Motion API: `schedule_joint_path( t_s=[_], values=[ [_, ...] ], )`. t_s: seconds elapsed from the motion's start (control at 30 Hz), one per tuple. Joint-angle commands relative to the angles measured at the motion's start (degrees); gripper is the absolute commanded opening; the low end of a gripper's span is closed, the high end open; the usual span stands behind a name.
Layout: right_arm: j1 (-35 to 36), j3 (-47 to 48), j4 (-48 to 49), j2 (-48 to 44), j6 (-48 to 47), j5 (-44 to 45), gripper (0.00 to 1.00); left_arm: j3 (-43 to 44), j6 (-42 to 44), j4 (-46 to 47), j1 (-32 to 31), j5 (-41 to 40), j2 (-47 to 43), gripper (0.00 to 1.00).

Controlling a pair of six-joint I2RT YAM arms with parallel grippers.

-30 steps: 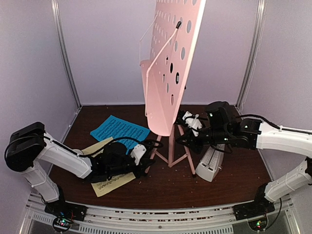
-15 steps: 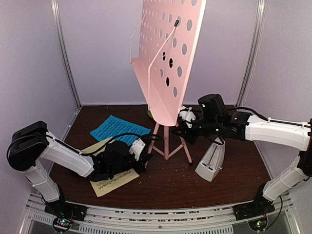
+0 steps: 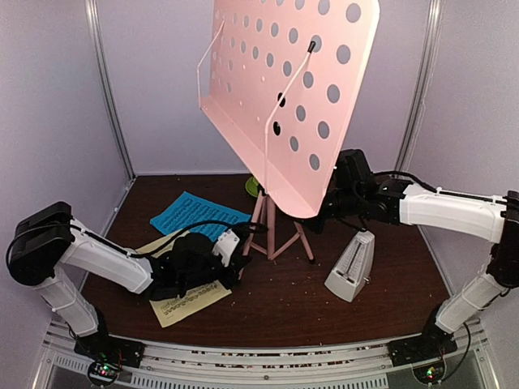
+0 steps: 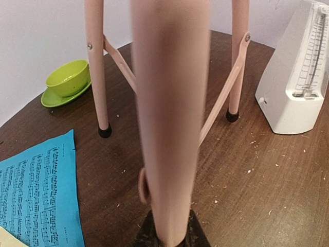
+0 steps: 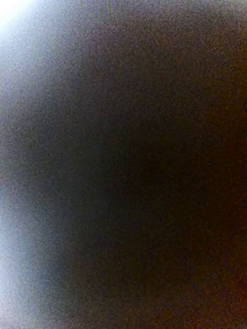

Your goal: Set up the instrument practice props

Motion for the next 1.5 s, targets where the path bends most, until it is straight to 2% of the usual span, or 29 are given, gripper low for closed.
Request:
schedule_joint_path(
  t_s=[0.0, 0.13, 0.33, 0.47, 0.53, 0.67, 0.93, 1.03, 1.1, 1.23, 1.37, 1.47],
  values=[
    [-2.8, 3.2, -1.5, 1.5, -4.9, 6.5, 0.15, 3.2, -2.9, -14.0, 0.2, 1.3, 3.8, 0.00],
    [-2.9, 3.3, -1.4, 1.8, -4.6, 7.3, 0.25, 5.1, -6.2, -13.7, 0.0, 1.7, 5.7, 0.00],
    [-2.9, 2.1, 0.0, -0.7, -1.4, 7.8, 0.57, 4.8, -9.2, -13.5, -0.4, 2.2, 7.1, 0.00],
    [-2.9, 0.7, 2.0, -3.6, 2.7, 8.8, 0.74, 5.8, -9.9, -15.0, -3.7, 0.6, 7.2, 0.00],
    [-2.8, -0.2, 1.8, -4.9, 4.5, 9.4, 0.78, 6.5, -11.5, -16.1, -5.0, -0.4, 7.2, 0.00],
    [-2.8, -4.9, 3.8, -9.4, 9.2, 11.4, 0.83, 8.1, -15.1, -18.6, -7.8, -1.6, 7.0, 0.00],
    [-2.9, -12.0, 3.8, -16.5, 17.5, 12.9, 0.84, 9.8, -16.8, -18.7, -11.8, 1.3, 6.5, 0.39],
    [-2.8, -13.6, 1.7, -17.6, 17.9, 12.1, 0.82, 5.4, -13.7, -13.6, -11.6, 3.9, 1.6, 0.58],
    [-2.8, -13.7, -0.9, -18.0, 17.8, 11.6, 0.80, 1.4, -8.9, -10.9, -10.1, 8.9, -3.0, 0.68],
    [-2.8, -15.0, -3.0, -19.2, 18.0, 9.1, 0.78, -4.7, -4.2, -10.1, -1.4, 20.8, -12.1, 0.69],
    [-2.7, -17.1, -3.2, -20.6, 17.5, 6.9, 0.76, -4.2, 3.9, -17.0, 6.2, 19.2, -16.9, 0.69],
    [-2.7, -17.8, -4.2, -20.5, 15.2, 6.4, 0.75, 0.3, 9.0, -19.2, 12.7, 23.1, -13.8, 0.66]
  ],
)
